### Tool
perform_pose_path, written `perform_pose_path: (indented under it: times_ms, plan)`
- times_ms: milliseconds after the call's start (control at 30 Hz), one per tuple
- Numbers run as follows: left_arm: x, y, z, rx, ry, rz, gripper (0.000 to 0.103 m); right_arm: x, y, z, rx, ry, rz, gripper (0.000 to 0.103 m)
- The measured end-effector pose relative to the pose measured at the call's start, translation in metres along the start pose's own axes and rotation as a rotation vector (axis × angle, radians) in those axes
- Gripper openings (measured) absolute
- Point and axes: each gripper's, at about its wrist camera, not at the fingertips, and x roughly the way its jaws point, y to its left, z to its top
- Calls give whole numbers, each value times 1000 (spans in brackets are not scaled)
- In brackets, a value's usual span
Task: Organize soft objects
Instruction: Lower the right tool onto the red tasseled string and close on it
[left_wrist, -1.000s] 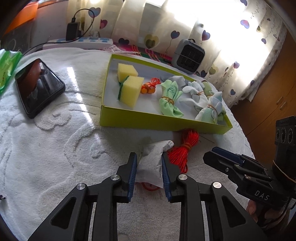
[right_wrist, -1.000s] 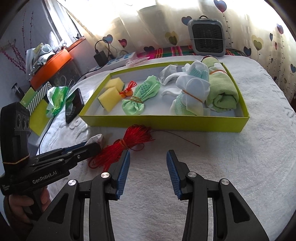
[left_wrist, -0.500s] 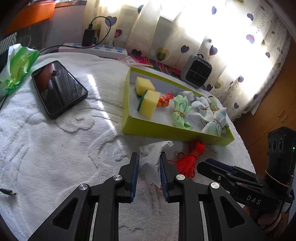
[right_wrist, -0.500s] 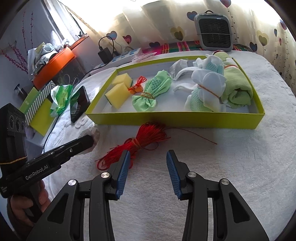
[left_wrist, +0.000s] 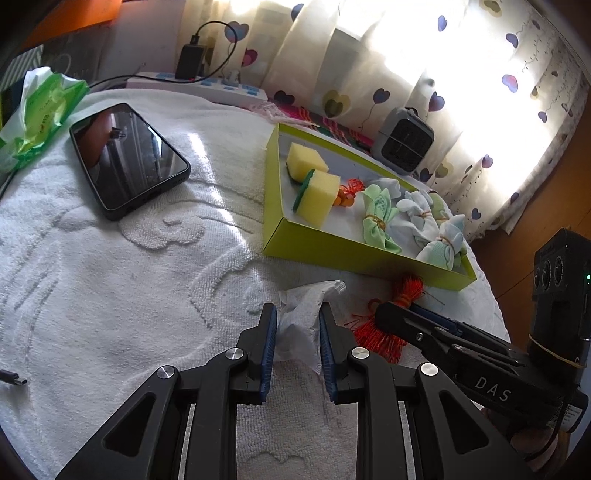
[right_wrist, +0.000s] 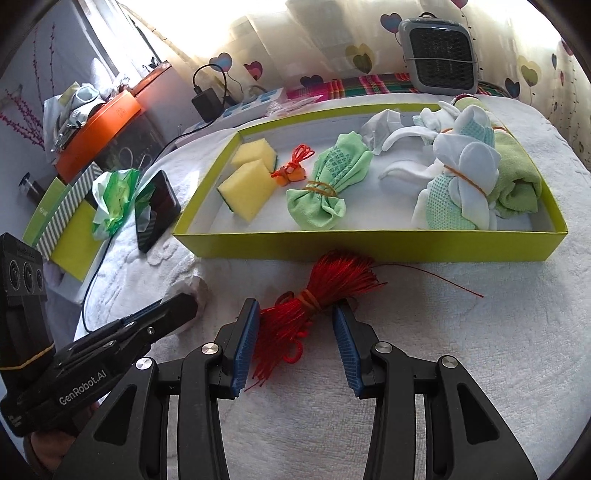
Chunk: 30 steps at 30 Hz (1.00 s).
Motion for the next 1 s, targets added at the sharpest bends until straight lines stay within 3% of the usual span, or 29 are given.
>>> perform_pose_path:
  times_ms: [200,367,1000]
  plan:
    - [2,1,-1,-6,5,-3,20,3,6,0,9,-21,-63,42]
    - [2,1,0,-5,5,-4,20,2,3,-4,23,-53,-60,42]
    - [-1,-2,-2,2,-1,-1,20,-7,-3,-16,10,-81,-42,20]
